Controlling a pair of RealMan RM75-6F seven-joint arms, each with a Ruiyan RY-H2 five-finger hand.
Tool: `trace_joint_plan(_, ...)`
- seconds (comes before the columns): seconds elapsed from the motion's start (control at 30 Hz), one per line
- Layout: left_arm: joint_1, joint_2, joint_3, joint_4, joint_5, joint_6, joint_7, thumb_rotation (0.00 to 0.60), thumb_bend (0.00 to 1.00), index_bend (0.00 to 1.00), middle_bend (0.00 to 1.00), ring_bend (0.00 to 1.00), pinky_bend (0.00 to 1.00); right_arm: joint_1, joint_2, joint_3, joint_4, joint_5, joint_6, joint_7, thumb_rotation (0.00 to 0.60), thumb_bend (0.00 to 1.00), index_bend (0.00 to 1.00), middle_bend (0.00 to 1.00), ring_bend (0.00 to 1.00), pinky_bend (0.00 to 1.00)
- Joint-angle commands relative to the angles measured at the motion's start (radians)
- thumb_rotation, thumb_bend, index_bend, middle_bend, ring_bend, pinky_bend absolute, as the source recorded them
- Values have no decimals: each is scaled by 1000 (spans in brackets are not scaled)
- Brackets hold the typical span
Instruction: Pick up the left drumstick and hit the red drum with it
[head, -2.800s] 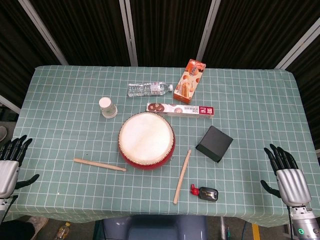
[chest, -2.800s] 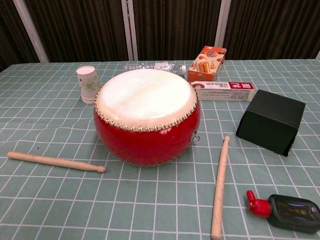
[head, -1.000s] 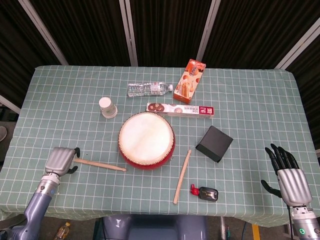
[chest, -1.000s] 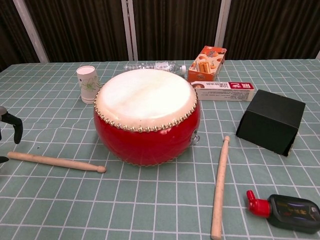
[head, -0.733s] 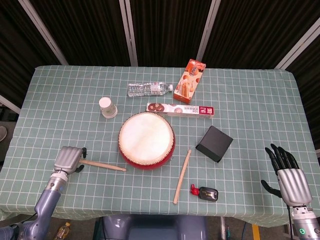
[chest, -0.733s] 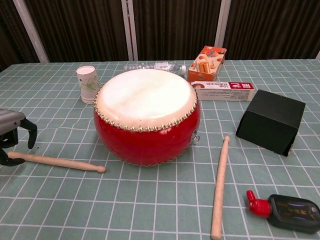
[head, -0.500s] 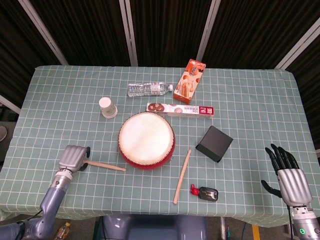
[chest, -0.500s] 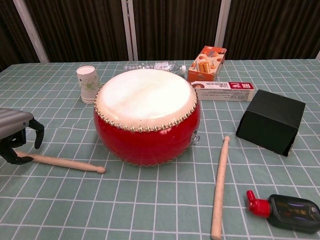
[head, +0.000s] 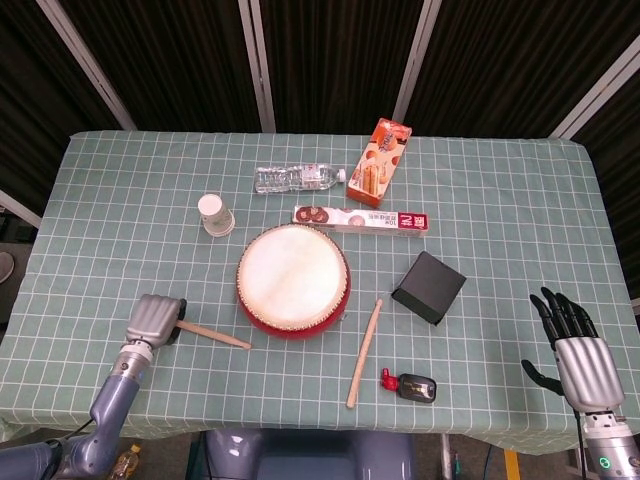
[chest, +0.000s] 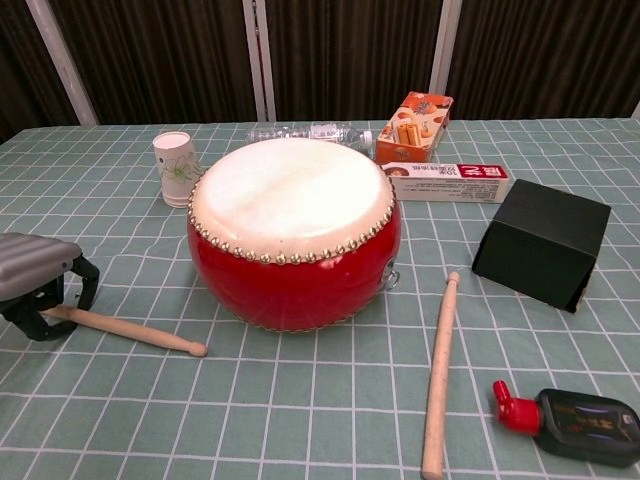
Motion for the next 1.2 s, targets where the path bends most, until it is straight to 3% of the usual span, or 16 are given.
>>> trace_joint_plan(0.03, -4, -4, 5, 2, -5, 0, 3, 600, 277, 547, 1000, 1000, 955, 0, 0, 0, 1, 0, 0, 1, 600, 251, 0, 0, 0, 116)
trace_joint_plan(0.23, -13, 1, 15, -9, -27, -5, 19, 600, 456, 740, 1000, 1000, 955, 0, -1, 0, 2, 1, 0, 0, 600, 251, 0, 0, 0, 116)
trace_joint_plan(0.5, -2, 67, 2, -111, 32, 38, -49, 600, 481, 756, 1000, 1000, 954, -1, 1, 0, 1, 2, 0, 3, 600, 251, 0, 0, 0, 116)
trace_joint_plan(0.8, 34, 276, -29, -366, 157, 124, -166, 600, 507, 766, 1000, 1000, 955, -2, 1, 0, -1, 2, 2, -3, 600, 251, 0, 0, 0, 116)
trace_joint_plan(1.0, 64, 394, -36, -478, 272, 178, -254, 600, 507, 766, 1000, 1000, 955, -2, 0, -1, -2, 1, 0, -9, 600, 250, 0, 0, 0, 116)
trace_joint_plan(1.2, 41, 420, -106, -517, 238, 210, -261, 600, 506, 765, 1000, 1000, 955, -3, -1, -2, -3, -1, 3, -17, 600, 251, 0, 0, 0, 116)
